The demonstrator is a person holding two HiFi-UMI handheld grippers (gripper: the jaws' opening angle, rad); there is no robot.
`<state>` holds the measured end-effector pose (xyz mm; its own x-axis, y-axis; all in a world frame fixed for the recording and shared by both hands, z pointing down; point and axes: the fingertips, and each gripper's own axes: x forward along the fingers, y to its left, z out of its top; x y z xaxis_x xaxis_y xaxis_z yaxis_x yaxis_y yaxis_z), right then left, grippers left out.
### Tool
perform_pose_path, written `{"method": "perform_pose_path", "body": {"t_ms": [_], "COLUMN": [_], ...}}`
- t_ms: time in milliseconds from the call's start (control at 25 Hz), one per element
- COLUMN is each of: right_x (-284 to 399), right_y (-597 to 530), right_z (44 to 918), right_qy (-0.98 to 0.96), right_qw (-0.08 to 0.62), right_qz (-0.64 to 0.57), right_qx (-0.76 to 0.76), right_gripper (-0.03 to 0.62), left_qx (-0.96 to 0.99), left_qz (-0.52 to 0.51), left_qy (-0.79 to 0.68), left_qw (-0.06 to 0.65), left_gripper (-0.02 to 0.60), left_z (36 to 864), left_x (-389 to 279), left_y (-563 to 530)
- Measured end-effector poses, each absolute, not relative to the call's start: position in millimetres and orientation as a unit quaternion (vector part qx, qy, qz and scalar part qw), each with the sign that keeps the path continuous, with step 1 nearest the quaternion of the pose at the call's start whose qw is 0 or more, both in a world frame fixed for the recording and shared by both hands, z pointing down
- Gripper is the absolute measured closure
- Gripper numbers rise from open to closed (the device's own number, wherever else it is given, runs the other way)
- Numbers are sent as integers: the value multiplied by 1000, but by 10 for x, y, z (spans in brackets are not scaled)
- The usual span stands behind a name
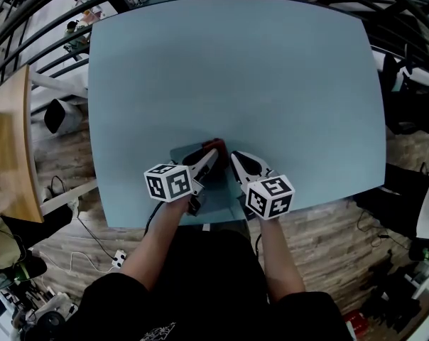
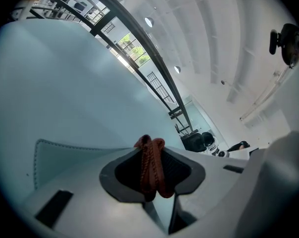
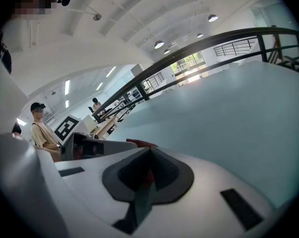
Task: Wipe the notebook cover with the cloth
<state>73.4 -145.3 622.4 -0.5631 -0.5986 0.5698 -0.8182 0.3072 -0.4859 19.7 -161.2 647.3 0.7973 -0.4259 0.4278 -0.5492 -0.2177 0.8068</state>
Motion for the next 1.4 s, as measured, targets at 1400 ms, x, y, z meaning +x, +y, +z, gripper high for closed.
{"method": "perform_pose_path", "body": {"t_ms": [1400], "right_x": [-40], "right_y": [-1491], "right_z": [6224], "right_qy": [-839], "right_qw": [169], "right_qz": [375], "right_qx": [357], "right_gripper": [587], "left_qx": [736], "left_qz": [43], "left_qy": [-401], "left_qw": [543], "left_gripper": [482], "left_z": [6437], "left_x": [-927], "left_y": [-1482]}}
